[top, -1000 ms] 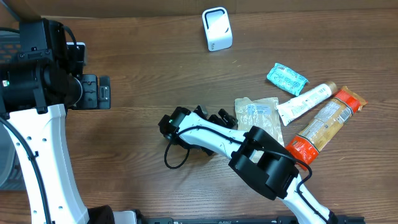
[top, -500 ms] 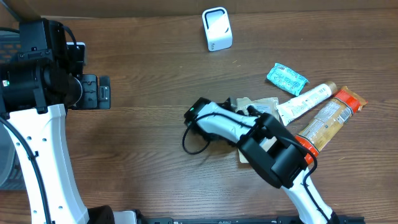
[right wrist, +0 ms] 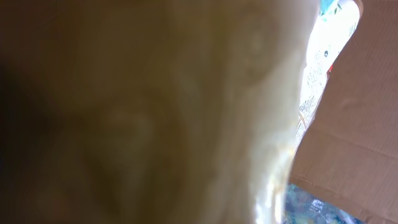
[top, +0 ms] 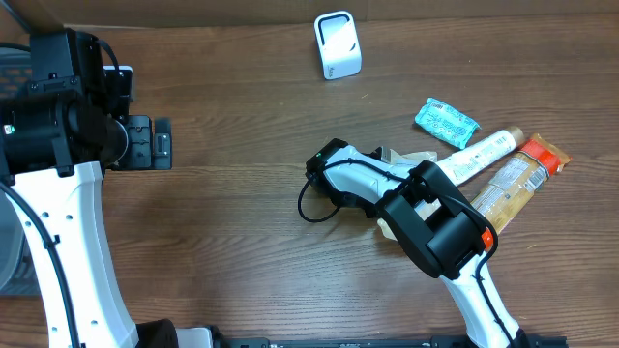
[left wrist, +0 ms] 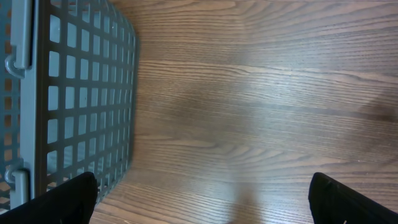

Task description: Scan the item barcode

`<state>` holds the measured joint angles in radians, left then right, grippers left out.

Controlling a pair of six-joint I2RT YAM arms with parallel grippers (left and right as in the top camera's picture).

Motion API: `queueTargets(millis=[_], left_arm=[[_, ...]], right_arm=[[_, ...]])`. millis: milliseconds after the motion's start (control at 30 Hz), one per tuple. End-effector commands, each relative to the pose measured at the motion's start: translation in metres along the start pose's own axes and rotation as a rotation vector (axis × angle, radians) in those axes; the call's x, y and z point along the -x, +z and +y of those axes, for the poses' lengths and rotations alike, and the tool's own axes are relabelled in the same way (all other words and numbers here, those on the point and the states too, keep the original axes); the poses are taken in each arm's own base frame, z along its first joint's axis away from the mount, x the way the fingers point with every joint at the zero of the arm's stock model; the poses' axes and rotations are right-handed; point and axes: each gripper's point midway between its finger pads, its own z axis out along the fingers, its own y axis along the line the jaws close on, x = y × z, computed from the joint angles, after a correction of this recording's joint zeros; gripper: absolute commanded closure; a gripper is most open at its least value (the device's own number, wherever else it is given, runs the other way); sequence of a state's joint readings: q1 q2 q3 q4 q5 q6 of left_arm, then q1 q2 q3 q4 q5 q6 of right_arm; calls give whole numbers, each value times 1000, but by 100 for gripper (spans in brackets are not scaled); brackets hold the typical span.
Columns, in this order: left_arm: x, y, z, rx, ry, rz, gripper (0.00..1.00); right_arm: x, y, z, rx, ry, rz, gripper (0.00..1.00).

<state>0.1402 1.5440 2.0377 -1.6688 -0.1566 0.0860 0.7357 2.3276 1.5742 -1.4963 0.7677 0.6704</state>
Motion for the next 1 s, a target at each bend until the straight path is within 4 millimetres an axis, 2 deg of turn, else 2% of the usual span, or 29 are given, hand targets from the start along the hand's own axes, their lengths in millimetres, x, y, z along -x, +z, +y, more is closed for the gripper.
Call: queueTargets(millis=[0, 100, 200, 267, 467, 633, 700, 733, 800, 967], left_arm=[[1, 1, 1, -3, 15, 0, 0], [1, 1, 0, -3, 15, 0, 0], [1, 1, 0, -3, 15, 0, 0], [1, 1, 1, -3, 15, 0, 1], [1, 1, 1, -3, 15, 0, 0], [1, 1, 1, -3, 15, 0, 1], [1, 1, 1, -3, 15, 0, 0], [1, 1, 1, -3, 15, 0, 0], [1, 1, 1, -3, 15, 0, 1], [1, 1, 1, -3, 15, 0, 0]], right_arm=[[-2, 0, 8, 24, 12, 10, 90], [1, -4, 9, 42, 11, 6, 95], [10, -18, 11, 107, 23, 2, 96], [19, -32, 11, 169, 30, -12, 96], [42, -97, 3, 460, 6, -92, 96], [50, -172, -6, 884, -97, -185, 96], [53, -202, -15, 1075, -137, -251, 96], [55, -223, -25, 1223, -169, -305, 96], [56, -240, -39, 1383, -216, -363, 96], [53, -257, -66, 1692, -341, -479, 96]])
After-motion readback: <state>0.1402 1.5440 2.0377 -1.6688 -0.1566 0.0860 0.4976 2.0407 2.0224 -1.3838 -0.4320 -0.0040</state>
